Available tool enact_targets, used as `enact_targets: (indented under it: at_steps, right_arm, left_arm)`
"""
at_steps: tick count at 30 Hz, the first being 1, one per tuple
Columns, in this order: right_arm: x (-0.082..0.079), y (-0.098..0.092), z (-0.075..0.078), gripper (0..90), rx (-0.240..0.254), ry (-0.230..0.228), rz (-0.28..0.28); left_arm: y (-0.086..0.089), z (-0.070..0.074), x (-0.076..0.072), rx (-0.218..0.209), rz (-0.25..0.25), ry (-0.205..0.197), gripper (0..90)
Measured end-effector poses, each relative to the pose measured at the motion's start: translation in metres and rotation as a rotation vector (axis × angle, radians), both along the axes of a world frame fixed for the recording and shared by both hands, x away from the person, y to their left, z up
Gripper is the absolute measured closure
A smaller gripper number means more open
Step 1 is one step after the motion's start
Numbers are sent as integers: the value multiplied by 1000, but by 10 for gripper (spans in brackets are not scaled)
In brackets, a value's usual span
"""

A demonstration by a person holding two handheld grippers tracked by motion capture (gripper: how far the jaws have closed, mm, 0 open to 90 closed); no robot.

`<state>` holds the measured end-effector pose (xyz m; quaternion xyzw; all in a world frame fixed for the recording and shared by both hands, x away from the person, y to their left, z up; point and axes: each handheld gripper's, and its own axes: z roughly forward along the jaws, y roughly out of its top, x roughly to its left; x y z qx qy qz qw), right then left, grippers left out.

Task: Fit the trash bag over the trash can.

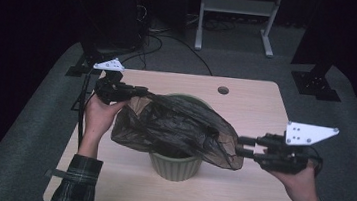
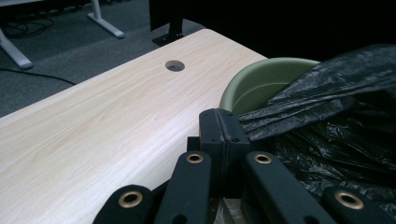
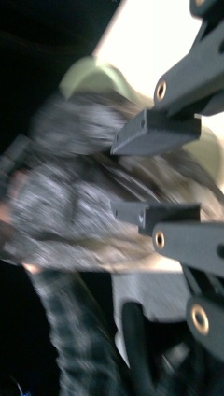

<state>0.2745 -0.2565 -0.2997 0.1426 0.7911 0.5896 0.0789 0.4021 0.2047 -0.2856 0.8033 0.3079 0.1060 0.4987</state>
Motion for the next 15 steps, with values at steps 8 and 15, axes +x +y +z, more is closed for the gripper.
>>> enact_targets:
  at_steps: [8,15]
  right_arm:
    - [50,29,28,509,-56,-57,-142]
    - [94,39,7,560,-109,-2,-253]
  left_arm:
    - [-2,1,0,-7,-5,-5,900]
    - [1,-1,2,-7,-4,-5,900]
